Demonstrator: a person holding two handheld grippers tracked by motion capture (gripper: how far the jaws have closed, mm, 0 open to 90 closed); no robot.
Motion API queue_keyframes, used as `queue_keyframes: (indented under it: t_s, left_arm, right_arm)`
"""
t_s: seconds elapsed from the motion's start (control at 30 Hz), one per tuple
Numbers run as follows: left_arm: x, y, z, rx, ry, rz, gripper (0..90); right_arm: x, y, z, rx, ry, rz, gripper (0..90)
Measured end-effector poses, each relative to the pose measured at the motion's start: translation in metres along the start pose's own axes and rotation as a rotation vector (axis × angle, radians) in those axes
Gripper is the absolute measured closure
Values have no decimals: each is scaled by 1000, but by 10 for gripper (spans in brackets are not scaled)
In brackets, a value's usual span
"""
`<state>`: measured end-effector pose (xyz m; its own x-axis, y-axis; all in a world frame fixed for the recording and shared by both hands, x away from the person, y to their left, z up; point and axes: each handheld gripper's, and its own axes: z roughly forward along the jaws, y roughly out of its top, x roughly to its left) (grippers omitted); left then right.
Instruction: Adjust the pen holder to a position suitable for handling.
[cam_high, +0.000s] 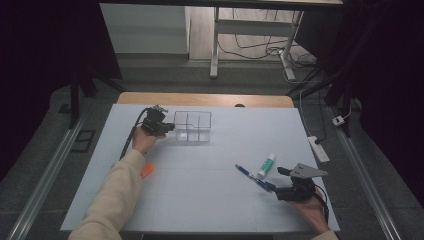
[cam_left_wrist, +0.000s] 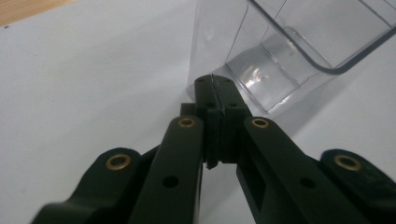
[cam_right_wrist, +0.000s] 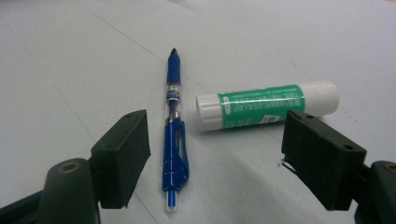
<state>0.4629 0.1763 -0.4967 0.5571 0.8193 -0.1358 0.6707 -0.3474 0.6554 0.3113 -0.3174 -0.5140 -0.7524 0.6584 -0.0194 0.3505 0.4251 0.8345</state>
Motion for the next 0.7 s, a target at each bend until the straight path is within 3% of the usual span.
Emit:
queue_keyframes:
  t_s: [0.7]
  left_arm:
    - [-24,14,15,1,-28,27,893]
  right_arm:
    - [0,0,1,-2,7,3,226]
